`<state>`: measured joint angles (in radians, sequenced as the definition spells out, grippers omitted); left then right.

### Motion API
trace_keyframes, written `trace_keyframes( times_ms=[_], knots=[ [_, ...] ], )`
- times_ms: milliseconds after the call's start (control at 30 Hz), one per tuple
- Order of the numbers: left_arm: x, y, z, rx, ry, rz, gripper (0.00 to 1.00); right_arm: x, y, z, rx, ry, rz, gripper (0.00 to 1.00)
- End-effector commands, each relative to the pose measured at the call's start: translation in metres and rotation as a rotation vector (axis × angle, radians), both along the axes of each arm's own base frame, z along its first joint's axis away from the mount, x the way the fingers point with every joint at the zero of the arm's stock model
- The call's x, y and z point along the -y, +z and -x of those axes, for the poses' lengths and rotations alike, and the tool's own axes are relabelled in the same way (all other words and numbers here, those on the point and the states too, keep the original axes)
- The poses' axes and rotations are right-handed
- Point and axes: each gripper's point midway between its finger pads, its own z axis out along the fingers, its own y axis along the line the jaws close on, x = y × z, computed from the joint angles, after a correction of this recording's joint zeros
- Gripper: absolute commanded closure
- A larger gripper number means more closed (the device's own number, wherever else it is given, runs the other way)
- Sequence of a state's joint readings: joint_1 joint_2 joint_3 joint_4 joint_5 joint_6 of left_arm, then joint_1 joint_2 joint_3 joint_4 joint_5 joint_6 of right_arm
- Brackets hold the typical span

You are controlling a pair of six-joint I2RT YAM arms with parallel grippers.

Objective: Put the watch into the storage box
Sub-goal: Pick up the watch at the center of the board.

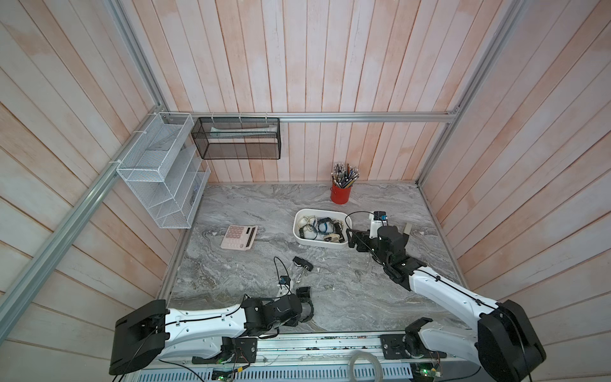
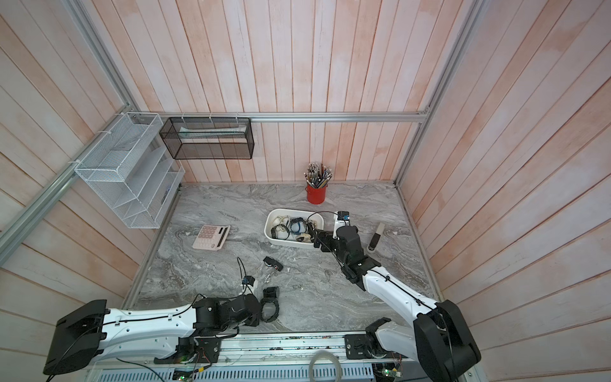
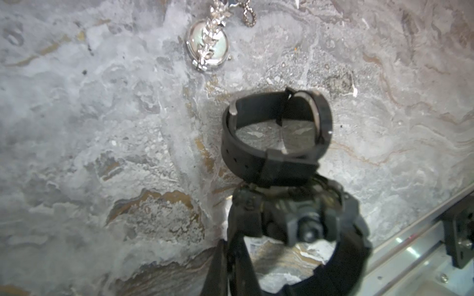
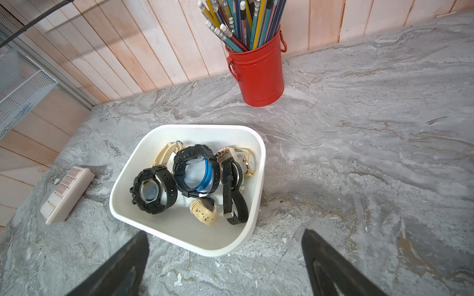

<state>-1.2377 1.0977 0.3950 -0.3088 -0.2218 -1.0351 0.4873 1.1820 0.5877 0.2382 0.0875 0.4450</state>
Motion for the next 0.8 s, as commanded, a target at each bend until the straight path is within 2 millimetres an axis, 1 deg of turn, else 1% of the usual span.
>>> trace_keyframes(
  times_ms=[0,100,200,300,367,400,500,600,667,767],
  knots=[
    [0.004,0.012,-0.009,0.031,0.013,0.007,1.0,0.003,0.001,0.0,0.005,-0.015,-0.01,0.05],
    [0.005,0.018,-0.01,0.04,0.012,0.012,1.0,0.003,0.0,-0.001,0.006,-0.009,0.004,0.05],
    [0.008,0.031,-0.012,0.059,-0.002,0.038,1.0,0.002,0.003,-0.002,0.008,-0.007,0.011,0.05],
    [0.008,0.05,-0.018,0.112,-0.011,0.045,1.0,0.003,0.004,-0.003,0.018,-0.017,-0.005,0.05],
    [0.008,0.07,-0.026,0.16,-0.013,0.049,1.0,0.0,0.005,-0.003,0.017,-0.003,-0.008,0.05],
    [0.006,0.077,-0.029,0.179,-0.014,0.041,1.0,-0.001,0.005,-0.003,0.016,0.001,-0.004,0.05],
    [0.004,0.106,-0.046,0.242,-0.016,0.042,1.0,0.0,0.005,-0.004,0.019,-0.001,0.008,0.05],
    [0.007,0.133,-0.062,0.312,-0.051,0.038,1.0,0.002,0.006,-0.002,0.021,-0.012,0.0,0.05],
    [0.01,0.148,-0.078,0.362,-0.058,0.027,1.0,0.004,0.007,-0.001,0.025,-0.019,-0.009,0.05],
    [0.012,0.165,-0.107,0.421,-0.05,0.01,1.0,0.005,0.006,0.0,0.028,-0.013,0.009,0.05]
  ],
)
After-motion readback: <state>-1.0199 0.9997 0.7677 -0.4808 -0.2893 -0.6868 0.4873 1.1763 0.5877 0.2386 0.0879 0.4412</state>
